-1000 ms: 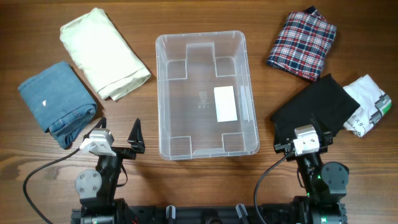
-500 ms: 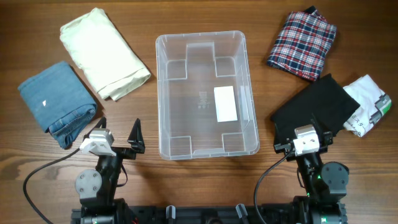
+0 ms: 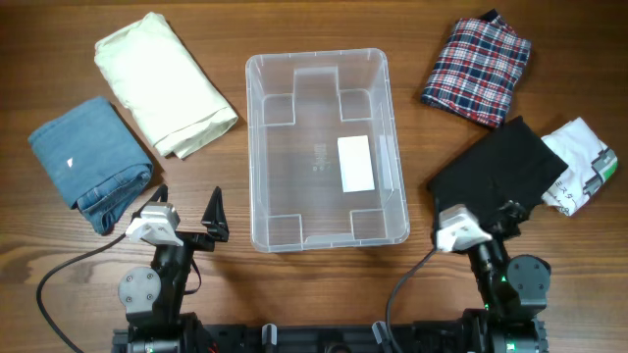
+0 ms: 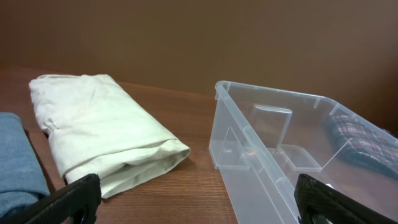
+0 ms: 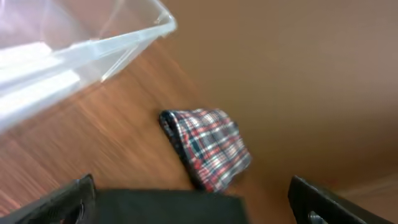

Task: Pack container
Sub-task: 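Move the right gripper toward the black folded cloth on the right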

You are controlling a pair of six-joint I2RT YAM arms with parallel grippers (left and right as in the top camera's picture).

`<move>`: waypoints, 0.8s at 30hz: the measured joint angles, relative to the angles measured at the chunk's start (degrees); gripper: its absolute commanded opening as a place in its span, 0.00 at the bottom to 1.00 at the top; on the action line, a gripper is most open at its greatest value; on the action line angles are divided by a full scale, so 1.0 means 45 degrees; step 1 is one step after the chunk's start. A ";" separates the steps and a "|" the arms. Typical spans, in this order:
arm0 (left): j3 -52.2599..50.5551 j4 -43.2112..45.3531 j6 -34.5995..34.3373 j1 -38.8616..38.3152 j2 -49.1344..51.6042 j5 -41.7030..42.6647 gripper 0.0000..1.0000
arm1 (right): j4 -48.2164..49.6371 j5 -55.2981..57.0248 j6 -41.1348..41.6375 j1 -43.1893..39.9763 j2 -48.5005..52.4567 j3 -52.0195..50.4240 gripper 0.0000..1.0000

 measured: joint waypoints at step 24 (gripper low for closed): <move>0.0155 -0.0345 -0.0049 0.0000 0.0097 0.0024 1.00 | 0.0092 -0.0248 1.5232 0.0000 0.0005 0.0097 1.00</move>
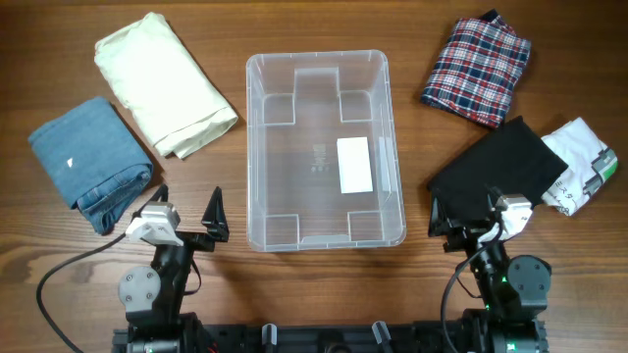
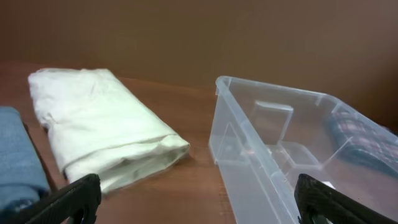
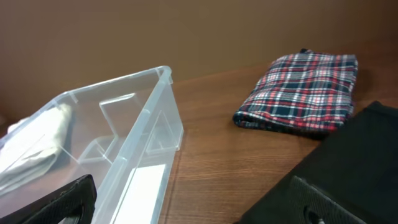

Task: Pack container
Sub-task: 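Move the right gripper toward the black folded cloth on the right, then grasp the black folded cloth with the right gripper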

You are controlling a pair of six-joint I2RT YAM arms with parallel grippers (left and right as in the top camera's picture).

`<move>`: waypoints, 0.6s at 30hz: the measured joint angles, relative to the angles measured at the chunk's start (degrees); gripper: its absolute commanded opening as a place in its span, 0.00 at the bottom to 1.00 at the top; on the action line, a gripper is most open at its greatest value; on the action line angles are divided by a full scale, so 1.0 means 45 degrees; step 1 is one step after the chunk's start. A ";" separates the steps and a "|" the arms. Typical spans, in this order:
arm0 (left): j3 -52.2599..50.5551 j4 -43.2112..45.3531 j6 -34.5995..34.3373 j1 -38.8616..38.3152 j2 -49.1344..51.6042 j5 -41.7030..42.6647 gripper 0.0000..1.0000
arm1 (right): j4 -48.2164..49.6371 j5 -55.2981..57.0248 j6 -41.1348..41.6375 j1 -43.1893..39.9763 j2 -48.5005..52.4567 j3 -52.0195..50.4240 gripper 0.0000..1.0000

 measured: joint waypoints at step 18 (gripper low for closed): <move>1.2580 -0.9588 -0.0733 0.0000 0.9962 -0.0403 1.00 | -1.1055 0.0306 -0.1127 -0.3847 1.4542 1.3721 1.00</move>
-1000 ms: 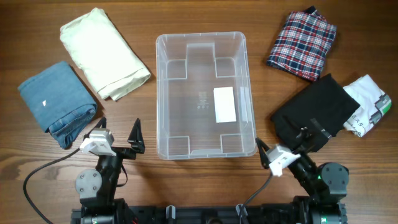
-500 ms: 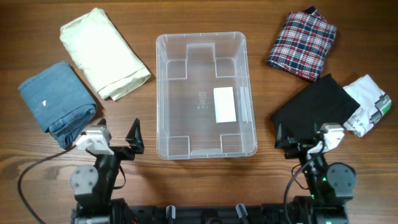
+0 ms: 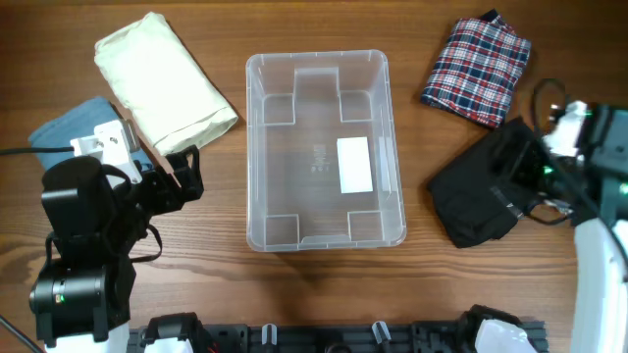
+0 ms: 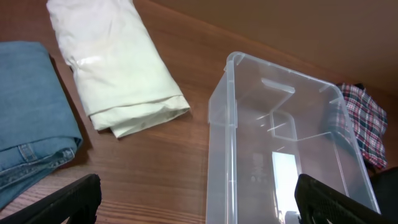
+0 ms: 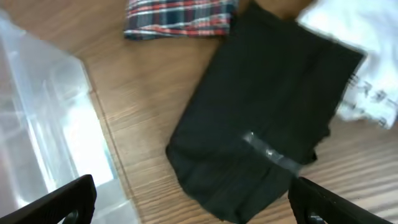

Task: Pack container
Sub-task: 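Grasp the black folded cloth with the right gripper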

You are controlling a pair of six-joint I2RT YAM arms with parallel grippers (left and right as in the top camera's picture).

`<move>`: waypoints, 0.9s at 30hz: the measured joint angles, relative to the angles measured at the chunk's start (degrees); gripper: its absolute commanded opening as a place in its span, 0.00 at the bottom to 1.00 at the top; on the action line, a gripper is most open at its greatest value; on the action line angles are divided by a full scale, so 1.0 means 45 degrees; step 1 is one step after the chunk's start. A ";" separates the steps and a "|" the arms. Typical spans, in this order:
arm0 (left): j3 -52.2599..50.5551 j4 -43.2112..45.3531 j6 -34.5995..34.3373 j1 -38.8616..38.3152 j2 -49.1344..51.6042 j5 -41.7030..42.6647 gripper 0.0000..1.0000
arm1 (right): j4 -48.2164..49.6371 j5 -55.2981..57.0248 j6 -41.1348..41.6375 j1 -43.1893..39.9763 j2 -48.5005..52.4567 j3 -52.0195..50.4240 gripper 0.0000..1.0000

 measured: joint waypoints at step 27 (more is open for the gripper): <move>0.0019 0.0005 0.0000 0.0000 -0.0044 -0.0005 1.00 | 0.8869 -0.5979 -0.0690 -0.5066 0.4590 -0.6863 0.04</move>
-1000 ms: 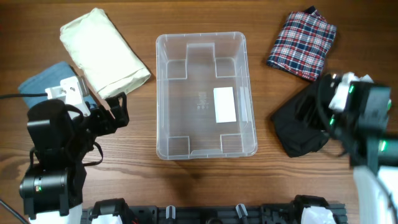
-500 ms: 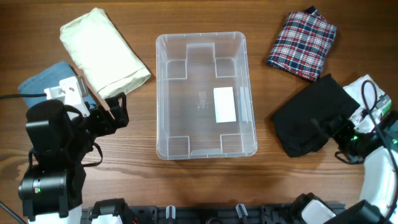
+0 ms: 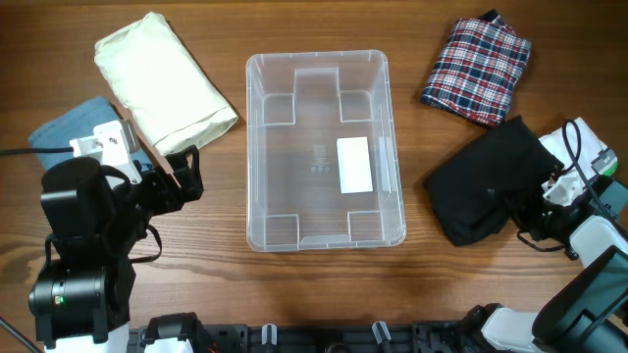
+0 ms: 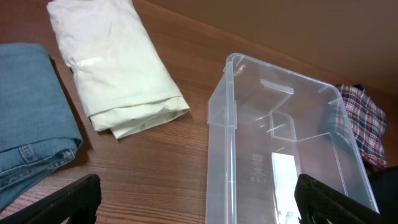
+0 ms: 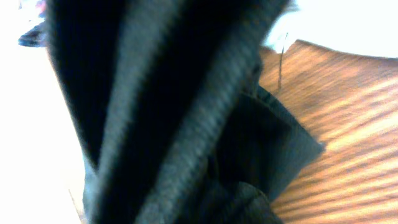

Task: Pack container
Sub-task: 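Grasp the black folded cloth with the right gripper, then carry the black cloth into the bin and release it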

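The clear plastic container (image 3: 257, 147) stands empty mid-table, a white label on its floor; the left wrist view shows its near corner (image 4: 231, 93). My left gripper (image 3: 186, 176) hovers open left of it, beside the cream cloth (image 3: 162, 83) and over the folded jeans (image 3: 59, 132). Its fingertips (image 4: 74, 202) frame the bottom of the left wrist view. My right gripper (image 3: 540, 218) is down at the right edge of the black cloth (image 3: 486, 191). Black fabric (image 5: 155, 112) fills the right wrist view and hides the fingers.
A plaid cloth (image 3: 478, 69) lies at the back right. A white printed cloth (image 3: 586, 142) peeks out at the far right, beside the black one. The cream cloth (image 4: 112, 68) and jeans (image 4: 28, 118) lie left of the container.
My right gripper was up over the black cloth, looking down on it; now it is low at the cloth's right edge, fabric filling its camera. The left arm has not moved.
Both arms first sat low at the table's front edge with open grippers. The right wrist then faced the other way. After that, the left arm stood raised over the jeans and the right over the black cloth. Now the right gripper is down in the black cloth.
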You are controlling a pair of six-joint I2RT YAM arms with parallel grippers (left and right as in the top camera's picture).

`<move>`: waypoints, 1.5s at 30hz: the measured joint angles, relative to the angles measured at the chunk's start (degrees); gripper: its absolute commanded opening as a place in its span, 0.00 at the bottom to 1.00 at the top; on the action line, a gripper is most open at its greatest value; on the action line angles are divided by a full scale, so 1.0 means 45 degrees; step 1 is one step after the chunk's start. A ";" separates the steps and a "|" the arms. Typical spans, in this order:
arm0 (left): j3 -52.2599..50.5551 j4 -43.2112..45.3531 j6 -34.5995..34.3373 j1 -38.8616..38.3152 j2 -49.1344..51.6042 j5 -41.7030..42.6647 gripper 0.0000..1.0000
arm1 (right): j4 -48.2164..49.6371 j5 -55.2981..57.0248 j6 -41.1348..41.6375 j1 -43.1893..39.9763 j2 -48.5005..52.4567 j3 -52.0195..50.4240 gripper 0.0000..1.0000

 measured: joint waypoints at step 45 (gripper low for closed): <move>0.0000 -0.0029 0.0000 0.0000 0.0000 0.0000 1.00 | -0.2764 0.5357 0.1768 1.5086 0.2395 0.9233 1.00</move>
